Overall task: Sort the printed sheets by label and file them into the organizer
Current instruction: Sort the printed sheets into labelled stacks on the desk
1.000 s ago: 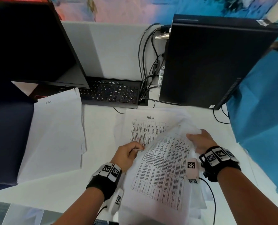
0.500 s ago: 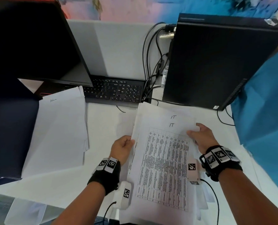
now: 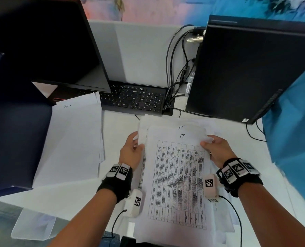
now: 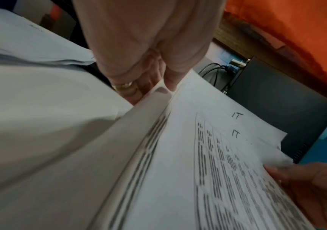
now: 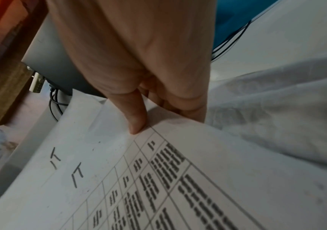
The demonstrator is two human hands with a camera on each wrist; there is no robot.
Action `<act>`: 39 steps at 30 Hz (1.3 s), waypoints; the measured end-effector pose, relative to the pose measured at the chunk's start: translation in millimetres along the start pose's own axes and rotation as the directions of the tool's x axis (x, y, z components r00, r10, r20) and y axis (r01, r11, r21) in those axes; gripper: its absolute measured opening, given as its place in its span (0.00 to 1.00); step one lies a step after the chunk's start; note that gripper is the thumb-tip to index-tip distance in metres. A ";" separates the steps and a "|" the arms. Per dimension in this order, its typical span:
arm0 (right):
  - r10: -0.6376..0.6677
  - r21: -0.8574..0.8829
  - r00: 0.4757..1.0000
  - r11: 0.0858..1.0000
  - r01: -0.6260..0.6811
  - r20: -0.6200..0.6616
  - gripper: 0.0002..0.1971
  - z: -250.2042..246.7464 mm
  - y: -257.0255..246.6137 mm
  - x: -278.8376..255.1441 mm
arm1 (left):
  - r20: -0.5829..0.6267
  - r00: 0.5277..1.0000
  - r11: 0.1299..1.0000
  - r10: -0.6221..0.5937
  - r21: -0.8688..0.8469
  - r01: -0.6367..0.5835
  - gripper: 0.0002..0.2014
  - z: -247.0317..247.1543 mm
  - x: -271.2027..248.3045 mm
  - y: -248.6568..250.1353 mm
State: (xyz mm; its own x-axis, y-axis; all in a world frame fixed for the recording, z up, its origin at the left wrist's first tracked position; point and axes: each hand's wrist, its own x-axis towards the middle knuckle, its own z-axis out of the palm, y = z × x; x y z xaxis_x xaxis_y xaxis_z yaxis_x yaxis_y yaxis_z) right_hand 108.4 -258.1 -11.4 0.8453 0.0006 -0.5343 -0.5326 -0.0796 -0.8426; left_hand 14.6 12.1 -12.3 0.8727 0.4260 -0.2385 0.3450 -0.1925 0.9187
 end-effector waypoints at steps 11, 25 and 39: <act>0.043 0.058 0.999 0.997 -0.044 0.026 0.09 13.5 9.4 6.6 | -0.056 0.985 0.959 0.165 0.242 -0.147 0.18 6.2 -2.9 16.7; 0.077 0.067 0.992 0.994 -0.083 0.096 0.13 12.8 9.1 3.1 | 0.234 0.972 0.996 -0.023 -0.081 0.043 0.08 0.5 -8.8 11.6; 0.024 -0.030 0.966 0.999 -0.017 0.259 0.12 41.1 -29.2 -16.4 | -0.112 0.994 0.955 -0.015 -0.297 -0.019 0.17 -15.4 -6.4 27.8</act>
State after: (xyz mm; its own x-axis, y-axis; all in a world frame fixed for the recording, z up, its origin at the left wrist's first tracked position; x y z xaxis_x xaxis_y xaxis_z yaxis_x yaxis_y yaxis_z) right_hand 108.3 -214.8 19.2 0.7923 0.2570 -0.5533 -0.5450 -0.1095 -0.8313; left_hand 13.3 17.7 19.6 0.8233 0.5251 -0.2154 0.2102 0.0705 0.9751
